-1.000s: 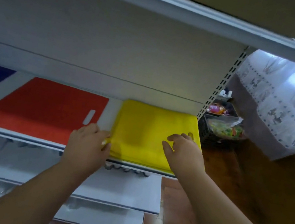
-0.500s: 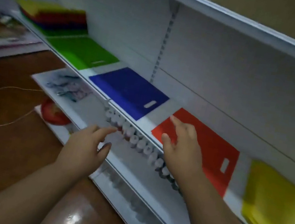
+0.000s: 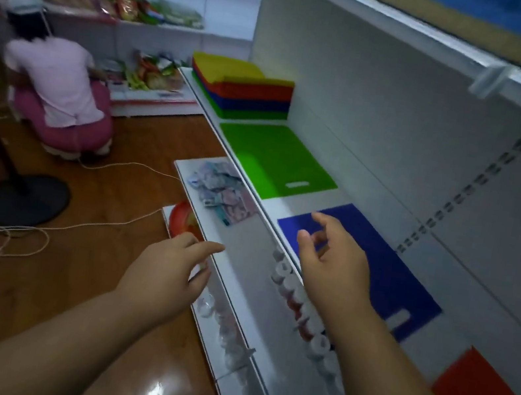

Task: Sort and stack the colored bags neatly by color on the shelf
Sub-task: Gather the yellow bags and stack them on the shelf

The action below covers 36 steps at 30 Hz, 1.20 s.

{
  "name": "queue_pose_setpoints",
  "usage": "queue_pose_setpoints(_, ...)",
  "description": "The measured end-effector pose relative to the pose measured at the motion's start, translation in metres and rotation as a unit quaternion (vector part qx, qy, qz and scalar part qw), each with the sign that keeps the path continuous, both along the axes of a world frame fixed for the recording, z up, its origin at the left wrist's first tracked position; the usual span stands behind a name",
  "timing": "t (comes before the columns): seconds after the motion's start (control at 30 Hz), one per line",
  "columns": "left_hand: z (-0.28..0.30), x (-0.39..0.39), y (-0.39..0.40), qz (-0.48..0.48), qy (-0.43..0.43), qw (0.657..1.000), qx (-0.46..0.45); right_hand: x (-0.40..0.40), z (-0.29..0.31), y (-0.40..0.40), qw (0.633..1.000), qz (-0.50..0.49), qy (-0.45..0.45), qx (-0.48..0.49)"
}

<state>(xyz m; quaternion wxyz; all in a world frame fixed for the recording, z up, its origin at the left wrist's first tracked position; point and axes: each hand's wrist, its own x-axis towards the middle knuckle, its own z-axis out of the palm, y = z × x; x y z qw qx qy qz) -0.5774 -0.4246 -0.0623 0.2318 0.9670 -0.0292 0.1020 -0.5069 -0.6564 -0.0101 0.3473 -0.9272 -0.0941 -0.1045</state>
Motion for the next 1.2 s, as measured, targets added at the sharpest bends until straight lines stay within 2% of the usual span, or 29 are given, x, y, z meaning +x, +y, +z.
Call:
queue_pose_setpoints(0.17, 0.020, 0.061, 0.064, 0.082, -0.007, 0.997, 0.014, 0.082, 0.013, 0.086, 0.997, 0.071, -0.008, 0.003)
queue_pose_setpoints(0.3, 0.008, 0.099, 0.112, 0.110, 0.004, 0.994, -0.008, 0.128, 0.005, 0.145, 0.996, 0.091, -0.004, -0.002)
queue_pose_setpoints(0.47, -0.005, 0.170, 0.190, 0.088, -0.003, 0.996, -0.023, 0.185, 0.000, 0.216, 0.999, 0.052, 0.008, 0.013)
queue_pose_setpoints(0.6, 0.007, 0.229, 0.239, 0.058, -0.016, 0.998, -0.033, 0.219, 0.003, 0.249, 1.000, 0.001, 0.013, 0.028)
queue_pose_setpoints(0.83, 0.002, 0.333, 0.266, 0.005, 0.003, 0.996, -0.084, 0.294, 0.009, 0.279, 0.998, -0.047, 0.034, -0.027)
queue_pose_setpoints(1.07, 0.000, 0.423, 0.283, -0.019, 0.016, 0.992, -0.123, 0.398, 0.019, 0.320, 0.989, 0.002, 0.144, -0.035)
queue_pose_setpoints(1.2, -0.001, 0.464, 0.302, -0.043, 0.056, 0.984, -0.166, 0.433, 0.013, 0.341, 0.979, -0.002, 0.198, -0.045)
